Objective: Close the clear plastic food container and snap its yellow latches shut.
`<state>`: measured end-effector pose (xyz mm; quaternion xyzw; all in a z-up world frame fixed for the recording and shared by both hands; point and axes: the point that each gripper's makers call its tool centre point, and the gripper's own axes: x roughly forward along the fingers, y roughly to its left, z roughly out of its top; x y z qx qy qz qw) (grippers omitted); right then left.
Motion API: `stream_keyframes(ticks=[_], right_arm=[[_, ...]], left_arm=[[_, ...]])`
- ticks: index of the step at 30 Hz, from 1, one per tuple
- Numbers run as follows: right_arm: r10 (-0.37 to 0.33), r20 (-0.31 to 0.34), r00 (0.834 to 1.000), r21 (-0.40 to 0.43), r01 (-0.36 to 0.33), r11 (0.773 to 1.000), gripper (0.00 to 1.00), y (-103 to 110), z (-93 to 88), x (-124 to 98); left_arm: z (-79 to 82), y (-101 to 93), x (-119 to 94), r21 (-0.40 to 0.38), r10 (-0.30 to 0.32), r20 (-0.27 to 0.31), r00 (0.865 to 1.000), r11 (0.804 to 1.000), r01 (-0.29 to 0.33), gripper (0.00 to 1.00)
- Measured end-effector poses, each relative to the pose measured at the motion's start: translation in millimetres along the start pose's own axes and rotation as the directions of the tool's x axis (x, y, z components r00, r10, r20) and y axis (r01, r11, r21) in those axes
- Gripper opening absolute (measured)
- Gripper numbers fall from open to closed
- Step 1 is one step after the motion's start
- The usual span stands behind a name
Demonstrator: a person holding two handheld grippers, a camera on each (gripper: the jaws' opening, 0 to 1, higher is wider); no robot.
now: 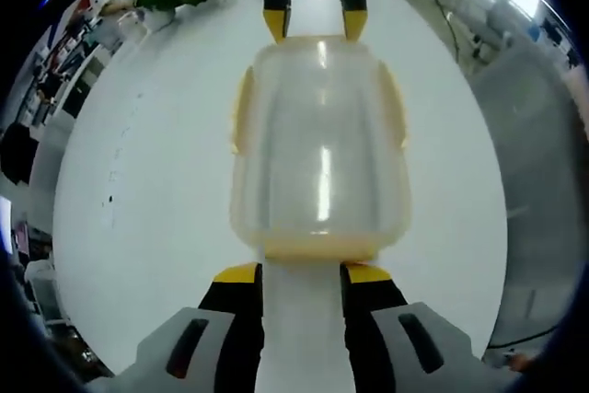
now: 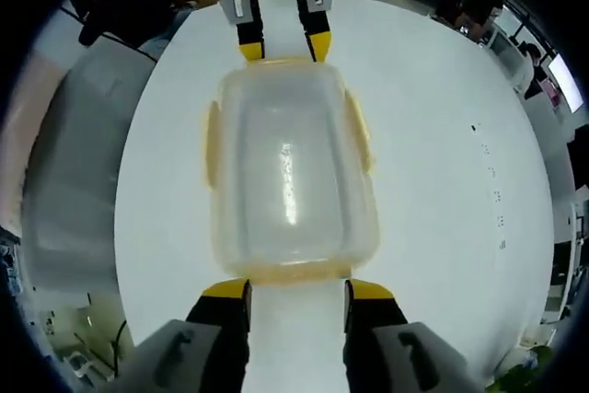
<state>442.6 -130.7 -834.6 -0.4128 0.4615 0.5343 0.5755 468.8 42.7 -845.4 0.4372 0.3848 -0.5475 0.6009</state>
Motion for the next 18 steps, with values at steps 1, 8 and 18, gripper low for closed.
stream_keyframes(ticks=[1,8,18], right_arm=[[0.0,0.001,1.0,0.001,0.0,1.0,0.37,-0.2,-0.1,0.2],[-0.003,0.016,1.0,0.036,0.003,0.999,0.38,-2.1,-3.9,-3.2],[-0.048,0.064,0.997,0.057,0.044,0.997,0.38,-16.0,-2.3,-37.2]], left_arm=[[-0.2,-0.2,0.2,0.003,0.002,0.0,1.0,1.0,-0.002,0.32],[-5.6,-2.9,-1.6,0.0,0.0,-0.01,1.0,1.0,0.0,0.34],[-15.6,7.5,-22.5,-0.034,0.034,-0.027,0.999,0.999,-0.035,0.35]])
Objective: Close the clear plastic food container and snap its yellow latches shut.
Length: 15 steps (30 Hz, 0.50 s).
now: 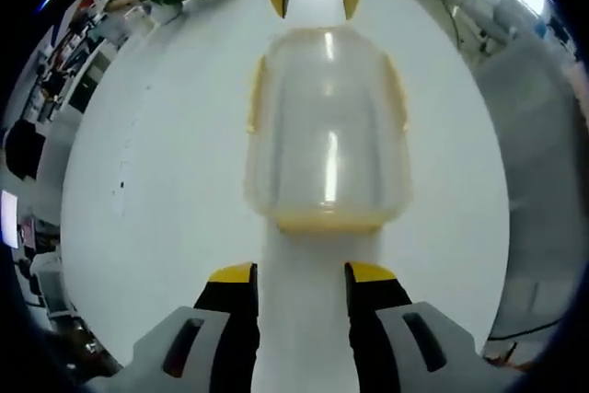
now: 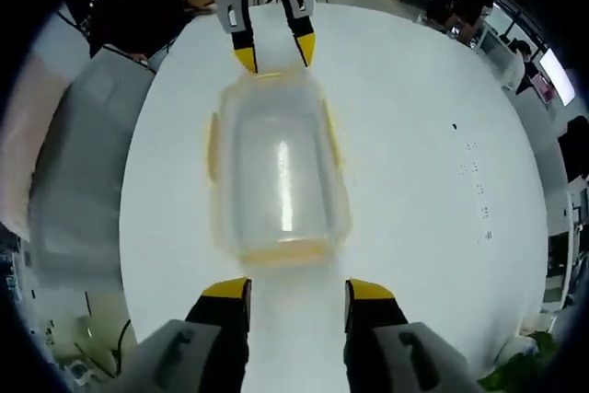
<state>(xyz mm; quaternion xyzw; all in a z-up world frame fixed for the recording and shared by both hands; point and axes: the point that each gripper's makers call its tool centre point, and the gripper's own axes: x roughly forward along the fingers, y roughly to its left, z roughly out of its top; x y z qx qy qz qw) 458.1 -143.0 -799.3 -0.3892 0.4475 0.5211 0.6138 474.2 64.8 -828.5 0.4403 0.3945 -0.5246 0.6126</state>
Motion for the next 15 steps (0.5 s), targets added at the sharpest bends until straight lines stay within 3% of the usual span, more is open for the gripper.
stream_keyframes(ticks=[5,6,8,10,15], right_arm=[[0.004,0.085,0.996,0.053,-0.008,0.999,0.38,2.6,17.3,-4.8],[0.008,0.096,0.995,0.056,-0.013,0.998,0.38,4.0,20.3,-5.6],[0.009,0.106,0.994,0.054,-0.015,0.998,0.38,5.4,24.5,-5.4],[0.005,0.118,0.993,0.05,-0.011,0.999,0.37,7.1,30.1,-3.7],[0.026,0.166,0.986,0.067,-0.037,0.997,0.34,13.6,46.3,4.6]], left_arm=[[7.9,2.7,-9.0,-0.015,0.014,0.033,0.999,1.0,-0.013,0.35],[12.6,2.2,-12.0,-0.025,0.014,0.05,0.999,1.0,-0.013,0.35],[28.9,-0.6,-17.9,-0.131,0.011,0.125,0.992,0.991,0.006,0.36],[40.4,-1.6,-22.2,-0.093,0.015,0.157,0.988,0.996,0.0,0.36],[61.3,-4.5,-19.4,-0.135,0.025,0.215,0.976,0.991,0.004,0.35]])
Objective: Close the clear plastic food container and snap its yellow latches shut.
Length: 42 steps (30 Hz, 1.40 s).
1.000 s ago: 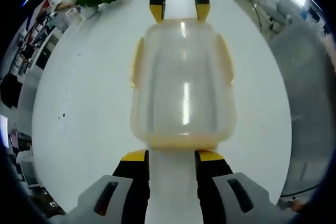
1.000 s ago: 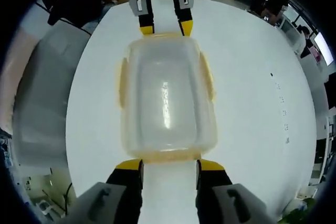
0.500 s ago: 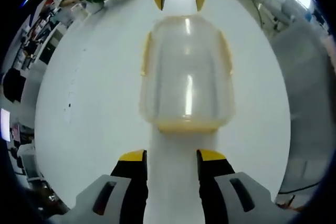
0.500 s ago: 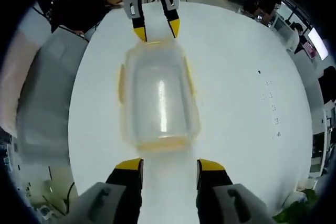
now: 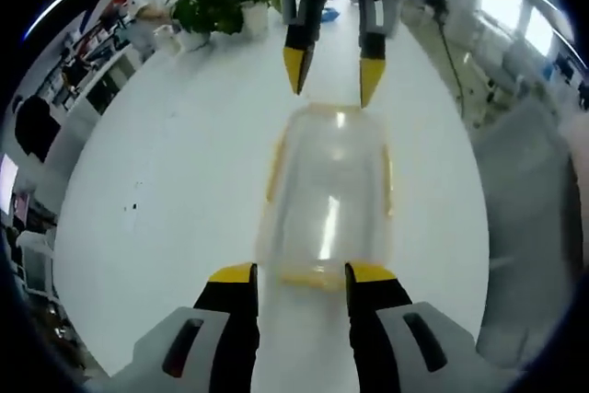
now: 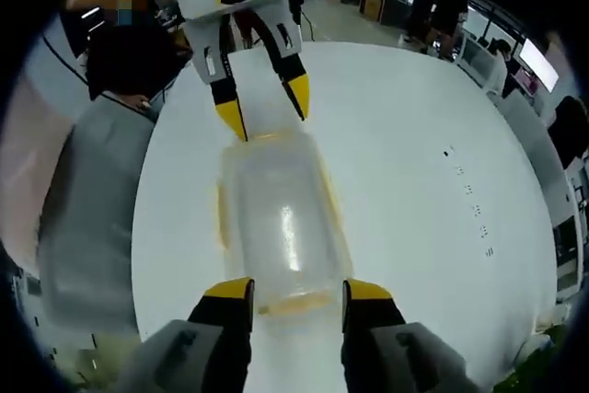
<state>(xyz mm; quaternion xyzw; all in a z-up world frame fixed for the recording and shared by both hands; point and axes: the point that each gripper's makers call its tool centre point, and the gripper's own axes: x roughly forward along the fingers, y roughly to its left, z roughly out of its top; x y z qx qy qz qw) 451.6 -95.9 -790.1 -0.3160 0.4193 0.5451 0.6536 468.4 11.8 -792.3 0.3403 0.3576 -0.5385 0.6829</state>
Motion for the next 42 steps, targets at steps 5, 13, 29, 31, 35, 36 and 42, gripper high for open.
stream_keyframes(ticks=[5,13,29,31,35,36,42], right_arm=[[0.006,0.028,1.0,-0.013,-0.006,1.0,0.33,6.2,9.5,8.4],[-0.008,0.07,0.997,-0.012,0.009,1.0,0.34,3.6,18.9,16.2],[0.047,0.074,0.996,-0.068,-0.042,0.997,0.43,14.4,29.2,32.4],[0.041,0.046,0.998,-0.101,-0.036,0.994,0.47,14.1,27.2,35.3],[0.03,0.051,0.998,-0.106,-0.024,0.994,0.49,11.6,30.4,37.6],[0.028,0.055,0.998,-0.1,-0.023,0.995,0.49,10.3,32.2,39.3],[0.023,0.04,0.999,-0.125,-0.018,0.992,0.49,8.4,34.3,40.3]], left_arm=[[4.8,0.9,7.3,-0.03,0.009,0.022,1.0,1.0,-0.008,0.34],[23.6,-18.9,19.9,-0.141,-0.056,0.119,0.991,0.987,0.073,0.34],[44.2,-32.6,33.5,-0.095,-0.087,0.223,0.971,0.989,0.111,0.43],[46.4,-33.2,33.7,-0.095,-0.087,0.235,0.968,0.989,0.111,0.44],[45.5,-34.9,36.4,-0.002,-0.073,0.24,0.968,0.997,0.076,0.46],[43.5,-35.6,36.6,0.005,-0.068,0.231,0.97,0.998,0.069,0.47],[41.3,-42.8,38.0,0.058,-0.082,0.233,0.969,0.996,0.07,0.55]])
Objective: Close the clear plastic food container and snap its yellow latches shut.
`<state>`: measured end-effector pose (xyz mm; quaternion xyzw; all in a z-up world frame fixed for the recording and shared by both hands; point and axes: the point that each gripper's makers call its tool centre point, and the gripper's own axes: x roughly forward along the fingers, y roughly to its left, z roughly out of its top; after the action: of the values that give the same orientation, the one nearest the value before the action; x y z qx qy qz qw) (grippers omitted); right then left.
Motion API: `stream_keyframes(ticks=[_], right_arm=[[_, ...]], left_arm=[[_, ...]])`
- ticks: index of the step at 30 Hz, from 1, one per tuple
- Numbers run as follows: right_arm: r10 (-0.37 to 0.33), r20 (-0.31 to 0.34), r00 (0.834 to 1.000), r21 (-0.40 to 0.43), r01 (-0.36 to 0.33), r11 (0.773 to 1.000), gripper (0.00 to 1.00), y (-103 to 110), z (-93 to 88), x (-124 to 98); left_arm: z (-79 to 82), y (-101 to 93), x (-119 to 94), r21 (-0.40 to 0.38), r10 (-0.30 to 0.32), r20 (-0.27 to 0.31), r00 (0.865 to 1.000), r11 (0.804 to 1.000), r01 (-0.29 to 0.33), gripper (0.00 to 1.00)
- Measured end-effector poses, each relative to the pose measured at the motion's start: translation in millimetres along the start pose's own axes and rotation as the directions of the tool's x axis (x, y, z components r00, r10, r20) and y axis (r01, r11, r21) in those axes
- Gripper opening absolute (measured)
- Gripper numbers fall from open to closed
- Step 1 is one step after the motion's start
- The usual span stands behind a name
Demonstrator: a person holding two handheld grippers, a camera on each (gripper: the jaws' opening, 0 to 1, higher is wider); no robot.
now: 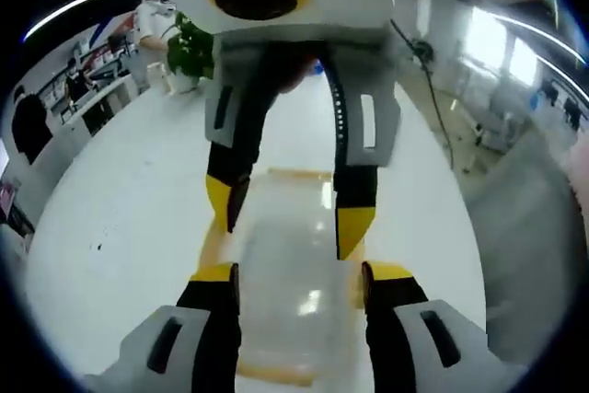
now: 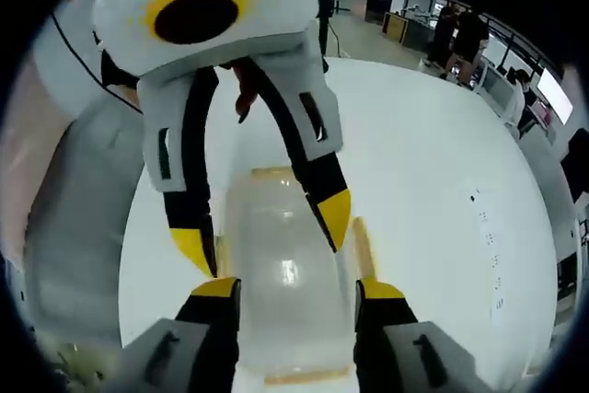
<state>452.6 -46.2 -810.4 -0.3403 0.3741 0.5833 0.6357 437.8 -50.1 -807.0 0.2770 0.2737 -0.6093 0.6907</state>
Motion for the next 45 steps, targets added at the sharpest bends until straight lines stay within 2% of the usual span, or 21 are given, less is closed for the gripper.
stream_keyframes(ticks=[3,6,9,13,15,19,20,22,24,29,38,45], right_arm=[[-0.01,-0.013,1.0,-0.014,0.01,1.0,0.54,-2.8,-0.3,-0.8],[-0.014,-0.035,0.999,-0.039,0.012,0.999,0.54,-6.2,-0.3,-2.2],[-0.019,-0.024,1.0,-0.033,0.018,0.999,0.54,-11.9,4.6,-2.7],[0.031,0.014,0.999,0.028,-0.031,0.999,0.54,-10.4,13.0,3.1],[0.031,0.012,0.999,0.026,-0.031,0.999,0.54,-13.4,14.4,6.0],[0.042,-0.014,0.999,0.027,-0.042,0.999,0.54,-15.0,11.2,12.3],[0.066,0.003,0.998,0.089,-0.066,0.994,0.54,-12.9,13.3,12.8],[0.078,-0.008,0.997,0.072,-0.077,0.994,0.55,-15.9,12.5,13.4],[0.099,-0.007,0.995,0.099,-0.098,0.99,0.56,-15.5,12.5,15.5],[0.136,-0.027,0.99,0.139,-0.131,0.982,0.55,-17.8,13.7,19.3],[0.179,-0.067,0.982,0.158,-0.167,0.973,0.54,-14.1,12.2,20.5],[0.231,-0.114,0.966,0.17,-0.21,0.963,0.53,-14.6,11.9,23.9]], left_arm=[[-5.5,-3.6,1.9,0.105,0.012,-0.045,0.999,0.994,-0.007,0.58],[-8.6,-2.3,3.5,0.164,0.048,-0.065,0.997,0.986,-0.036,0.57],[-8.7,-3.4,3.4,0.159,0.047,-0.062,0.997,0.987,-0.036,0.58],[-8.7,-3.8,4.3,0.148,0.06,-0.053,0.997,0.988,-0.052,0.58],[-10.4,-2.4,5.1,0.189,0.087,-0.061,0.994,0.979,-0.074,0.57],[-9.6,-2.4,6.1,0.181,0.113,-0.05,0.992,0.978,-0.102,0.57],[-9.9,-2.6,6.4,0.181,0.118,-0.036,0.992,0.977,-0.109,0.57],[-10.1,-2.3,6.3,0.171,0.125,-0.017,0.992,0.978,-0.12,0.57],[-8.9,-2.0,6.5,0.166,0.128,-0.009,0.992,0.978,-0.125,0.57],[-8.2,-1.8,8.0,0.16,0.139,-0.009,0.99,0.978,-0.136,0.56],[-6.4,-2.9,11.1,0.145,0.178,-0.027,0.984,0.974,-0.173,0.55],[-6.7,-2.3,13.5,0.133,0.21,-0.019,0.978,0.969,-0.206,0.55]])
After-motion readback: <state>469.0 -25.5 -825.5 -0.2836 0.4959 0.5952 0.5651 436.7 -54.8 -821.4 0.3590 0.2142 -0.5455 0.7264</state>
